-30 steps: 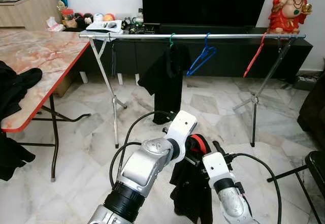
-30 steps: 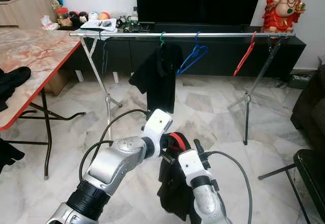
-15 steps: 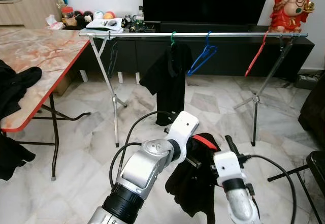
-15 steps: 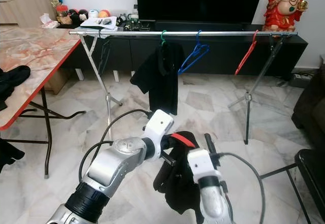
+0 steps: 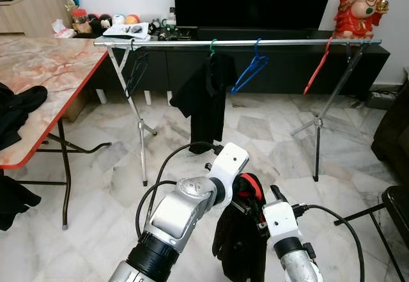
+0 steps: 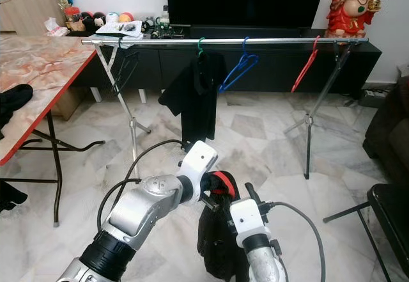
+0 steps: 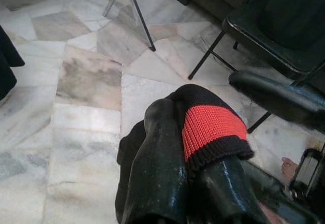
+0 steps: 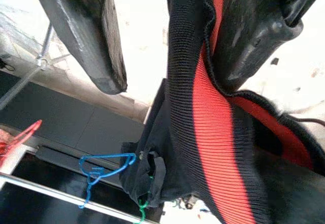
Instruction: Hang hanger
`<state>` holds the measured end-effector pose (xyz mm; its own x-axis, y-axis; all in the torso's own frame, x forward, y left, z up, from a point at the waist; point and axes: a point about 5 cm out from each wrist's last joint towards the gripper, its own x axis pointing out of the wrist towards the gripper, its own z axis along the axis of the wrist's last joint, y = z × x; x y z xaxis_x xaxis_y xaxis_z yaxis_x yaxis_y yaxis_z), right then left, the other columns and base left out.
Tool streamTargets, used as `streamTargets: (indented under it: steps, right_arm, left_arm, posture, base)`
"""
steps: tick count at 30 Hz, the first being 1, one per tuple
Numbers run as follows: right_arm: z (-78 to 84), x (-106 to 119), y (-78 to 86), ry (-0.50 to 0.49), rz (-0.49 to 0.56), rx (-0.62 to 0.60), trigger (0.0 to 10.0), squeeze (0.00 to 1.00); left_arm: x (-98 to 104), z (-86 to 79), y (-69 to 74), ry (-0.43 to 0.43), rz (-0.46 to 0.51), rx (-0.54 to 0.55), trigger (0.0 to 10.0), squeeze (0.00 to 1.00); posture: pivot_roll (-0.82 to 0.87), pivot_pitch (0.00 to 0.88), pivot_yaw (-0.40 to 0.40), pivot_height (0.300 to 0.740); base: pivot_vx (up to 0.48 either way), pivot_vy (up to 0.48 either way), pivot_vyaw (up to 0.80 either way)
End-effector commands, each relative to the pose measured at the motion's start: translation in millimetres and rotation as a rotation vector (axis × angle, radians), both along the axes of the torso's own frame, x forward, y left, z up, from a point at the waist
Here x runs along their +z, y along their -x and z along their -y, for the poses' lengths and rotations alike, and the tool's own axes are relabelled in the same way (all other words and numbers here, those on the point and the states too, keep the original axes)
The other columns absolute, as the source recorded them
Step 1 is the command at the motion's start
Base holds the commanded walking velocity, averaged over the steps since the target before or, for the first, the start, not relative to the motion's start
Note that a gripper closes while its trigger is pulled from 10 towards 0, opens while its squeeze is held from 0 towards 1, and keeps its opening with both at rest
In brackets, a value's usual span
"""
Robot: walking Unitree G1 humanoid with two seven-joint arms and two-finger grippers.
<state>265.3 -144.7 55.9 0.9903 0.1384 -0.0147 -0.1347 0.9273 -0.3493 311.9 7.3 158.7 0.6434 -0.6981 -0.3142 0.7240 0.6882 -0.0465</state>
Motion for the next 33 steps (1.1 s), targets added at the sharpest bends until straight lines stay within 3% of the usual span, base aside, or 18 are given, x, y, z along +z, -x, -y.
streamTargets:
  steps: [1,9,12,17,23,25,29,31,33]
  right_arm:
    - [6.8,8.9,-5.6,0.018,0.034,-0.039,10.0,0.0]
    - [19.2,30.4,-6.6,0.01,0.179,-0.168,10.0,0.0]
    - [10.6,33.6,-2.6,-0.057,0.187,-0.109,10.0,0.0]
    - [3.5,30.1,3.0,-0.062,0.163,-0.071,10.0,0.0]
    - [6.4,19.1,5.8,-0.022,0.101,-0.099,10.0,0.0]
    - [8.2,11.5,5.1,0.067,0.059,-0.108,10.0,0.0]
    - [10.3,2.6,7.8,0.086,-0.016,-0.122,10.0,0.0]
    - [7.9,-24.1,20.5,0.081,-0.211,-0.085,10.0,0.0]
    - [3.7,-31.9,27.1,0.09,-0.258,-0.033,10.0,0.0]
  left_arm:
    - [4.3,2.5,1.8,0.01,0.007,-0.02,10.0,0.0]
    - [2.7,1.0,2.1,0.002,0.009,-0.02,10.0,0.0]
    - [2.4,0.6,1.9,-0.001,0.009,-0.022,10.0,0.0]
    - [2.2,1.0,2.0,-0.002,0.009,-0.023,10.0,0.0]
    - [2.3,1.8,2.4,-0.005,0.01,-0.029,10.0,0.0]
    - [2.4,2.0,2.7,-0.006,0.013,-0.032,10.0,0.0]
    - [2.2,1.3,2.9,-0.006,0.014,-0.033,10.0,0.0]
    - [2.2,1.4,2.9,-0.006,0.014,-0.033,10.0,0.0]
    - [2.2,1.8,2.9,-0.006,0.014,-0.034,10.0,0.0]
  posture:
    - [0.11,0.041,0.034,0.74]
    - [0.12,0.039,0.036,0.74]
    - [0.11,0.04,0.038,0.74]
    - [0.11,0.043,0.037,0.74]
    - [0.11,0.048,0.038,0.74]
    - [0.11,0.048,0.038,0.74]
    - [0.11,0.051,0.035,0.74]
    - [0.11,0.052,0.036,0.74]
    - [0.11,0.055,0.037,0.74]
  base:
    - [0.0,0.0,0.0]
    - [0.0,0.0,0.0]
    - [0.0,0.0,0.0]
    - [0.0,0.0,0.0]
    - [0.0,0.0,0.0]
    - [0.0,0.0,0.0]
    - [0.0,0.0,0.0]
    - [0.0,0.0,0.0]
    - [0.0,0.0,0.0]
